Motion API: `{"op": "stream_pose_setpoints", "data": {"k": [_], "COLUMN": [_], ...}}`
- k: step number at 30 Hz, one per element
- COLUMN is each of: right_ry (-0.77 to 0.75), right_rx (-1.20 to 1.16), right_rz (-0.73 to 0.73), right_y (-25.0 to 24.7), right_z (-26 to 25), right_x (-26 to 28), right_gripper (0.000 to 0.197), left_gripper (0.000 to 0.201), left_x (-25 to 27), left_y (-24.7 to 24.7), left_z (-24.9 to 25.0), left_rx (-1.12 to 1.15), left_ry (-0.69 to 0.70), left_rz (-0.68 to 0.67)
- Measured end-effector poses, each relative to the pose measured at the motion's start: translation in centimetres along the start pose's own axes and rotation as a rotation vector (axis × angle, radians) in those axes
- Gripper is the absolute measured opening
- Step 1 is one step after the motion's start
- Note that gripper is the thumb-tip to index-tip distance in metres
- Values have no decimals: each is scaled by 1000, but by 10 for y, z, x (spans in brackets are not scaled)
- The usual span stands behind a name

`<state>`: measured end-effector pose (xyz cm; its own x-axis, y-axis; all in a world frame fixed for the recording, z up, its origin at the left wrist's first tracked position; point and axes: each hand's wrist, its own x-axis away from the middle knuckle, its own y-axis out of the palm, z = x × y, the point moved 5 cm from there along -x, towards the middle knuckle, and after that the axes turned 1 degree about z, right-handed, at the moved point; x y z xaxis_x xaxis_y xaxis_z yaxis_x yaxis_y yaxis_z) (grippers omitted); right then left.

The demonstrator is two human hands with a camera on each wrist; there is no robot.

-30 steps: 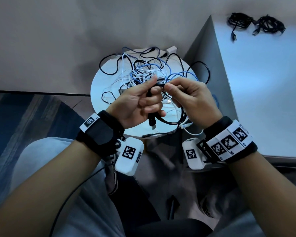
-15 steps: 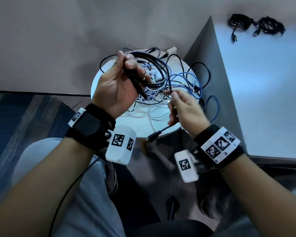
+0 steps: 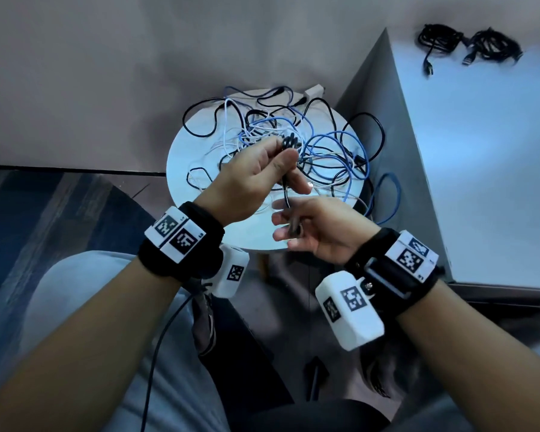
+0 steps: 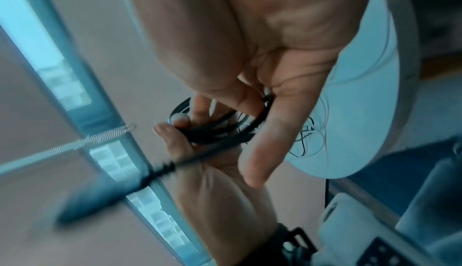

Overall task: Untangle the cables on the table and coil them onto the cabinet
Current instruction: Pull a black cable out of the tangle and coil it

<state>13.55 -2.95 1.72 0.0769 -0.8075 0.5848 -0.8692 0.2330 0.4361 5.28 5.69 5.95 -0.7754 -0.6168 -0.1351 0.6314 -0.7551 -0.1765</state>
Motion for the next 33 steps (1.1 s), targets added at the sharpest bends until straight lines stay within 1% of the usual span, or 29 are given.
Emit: {"op": "stream_pose_setpoints", "data": {"k": [3,5,7,9,11,14,16,17,18,20,21,23,24,25,26,27,28,30,31,32,33], "right_ry": [59,75,63,64,76,22,-3,-20,-45,-143,-235,-500,-651,-811,-943,-993,-952,-713,-617,-571,-564], "right_rx": [-114,-113,-102,-103,-117,-114,-55,21,146,509,741,1191,1301,1338,1335,1317,1283,1158,1050,925,822], "right_rz": [-58,-122,-206,-297,-384,-483,-488,-448,-364,-110,30,351,518,648,703,680,596,362,268,190,143], "right_y": [-2,1,6,12,18,22,23,23,22,17,13,6,4,5,6,5,1,-6,-7,-7,-7], "right_z": [-3,-3,0,2,2,-6,-9,-11,-12,-19,-26,-46,-56,-65,-71,-73,-71,-57,-48,-40,-36], "right_x": [2,4,5,8,12,19,22,23,22,22,24,35,44,54,61,62,54,32,22,15,10], "right_gripper": [18,20,29,39,43,42,38,33,29,27,31,41,43,42,36,37,45,64,66,63,57], "left_gripper": [21,23,24,25,27,33,33,33,35,40,42,41,39,37,38,42,44,45,46,48,51], "left_x": [0,0,0,0,0,1,1,1,0,-2,-2,-2,-2,-1,1,1,2,2,3,3,4], "left_y": [0,1,2,3,2,-3,-5,-5,-4,-3,-2,-2,-1,-1,0,3,6,12,14,16,17], "left_z": [-3,-2,0,0,-1,-5,-4,-4,-6,-14,-19,-28,-29,-28,-26,-24,-22,-18,-17,-17,-18], "left_rx": [-107,-99,-51,-52,-134,-303,-387,-388,-382,-393,-378,-218,-104,8,111,205,286,412,463,505,535], "left_ry": [10,16,7,-2,5,3,5,2,-11,-77,-125,-238,-297,-356,-408,-446,-471,-505,-514,-523,-533], "left_rz": [-18,-13,8,30,49,90,139,158,168,165,150,119,110,111,114,109,96,57,32,9,-7]}}
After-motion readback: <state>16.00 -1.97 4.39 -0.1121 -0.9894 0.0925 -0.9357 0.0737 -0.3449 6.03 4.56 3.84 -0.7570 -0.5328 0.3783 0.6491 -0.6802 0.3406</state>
